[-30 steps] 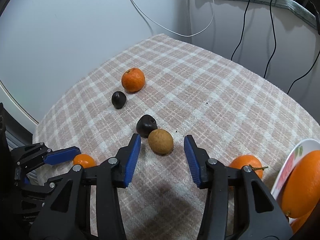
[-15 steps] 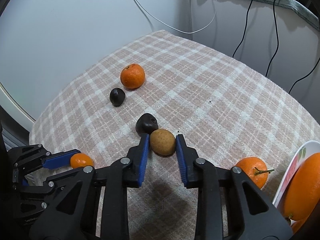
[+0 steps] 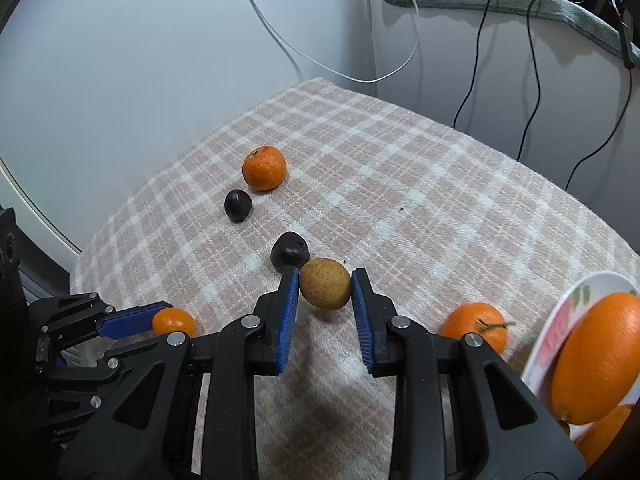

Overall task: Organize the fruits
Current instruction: 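Carry the mandarin in the left tool and kiwi in the right tool over the plate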

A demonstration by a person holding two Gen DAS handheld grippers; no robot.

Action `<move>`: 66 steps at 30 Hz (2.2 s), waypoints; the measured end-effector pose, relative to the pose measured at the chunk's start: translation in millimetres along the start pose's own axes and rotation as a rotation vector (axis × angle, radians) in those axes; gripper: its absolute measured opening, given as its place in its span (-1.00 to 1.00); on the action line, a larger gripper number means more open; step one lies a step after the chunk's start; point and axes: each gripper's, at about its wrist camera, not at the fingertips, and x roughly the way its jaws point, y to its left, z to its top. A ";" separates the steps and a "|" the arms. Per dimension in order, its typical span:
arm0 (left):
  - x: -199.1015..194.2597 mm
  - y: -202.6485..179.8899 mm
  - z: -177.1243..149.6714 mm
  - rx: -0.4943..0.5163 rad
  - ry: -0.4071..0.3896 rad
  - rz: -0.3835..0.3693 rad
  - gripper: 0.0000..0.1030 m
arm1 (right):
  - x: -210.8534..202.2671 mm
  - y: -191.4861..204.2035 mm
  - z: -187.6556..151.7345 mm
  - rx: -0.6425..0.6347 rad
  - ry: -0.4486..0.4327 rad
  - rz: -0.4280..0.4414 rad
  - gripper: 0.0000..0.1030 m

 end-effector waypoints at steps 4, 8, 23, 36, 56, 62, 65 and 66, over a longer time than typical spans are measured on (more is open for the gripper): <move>-1.0 -9.7 5.2 0.015 -0.013 -0.021 -0.56 | -15.8 -6.3 -5.4 0.010 -0.022 -0.011 -0.46; 0.2 -21.0 11.9 0.030 -0.026 -0.046 -0.56 | -35.3 -14.0 -9.1 0.020 -0.050 -0.024 -0.46; 12.9 -74.2 34.0 0.131 -0.042 -0.145 -0.56 | -113.0 -75.8 -29.8 0.116 -0.155 -0.119 -0.46; 35.6 -134.6 44.3 0.247 -0.020 -0.238 -0.56 | -157.7 -141.8 -56.5 0.231 -0.191 -0.227 -0.45; 60.1 -169.4 44.1 0.298 0.023 -0.273 -0.56 | -144.4 -177.8 -61.5 0.313 -0.147 -0.188 -0.46; 61.8 -170.7 43.9 0.299 0.029 -0.275 -0.56 | -142.9 -180.1 -59.2 0.319 -0.136 -0.188 -0.45; 61.5 -170.3 44.1 0.298 0.028 -0.277 -0.56 | -143.7 -181.9 -59.1 0.330 -0.140 -0.181 -0.45; 61.5 -170.4 44.5 0.299 0.028 -0.278 -0.56 | -143.9 -182.0 -59.2 0.332 -0.142 -0.182 -0.45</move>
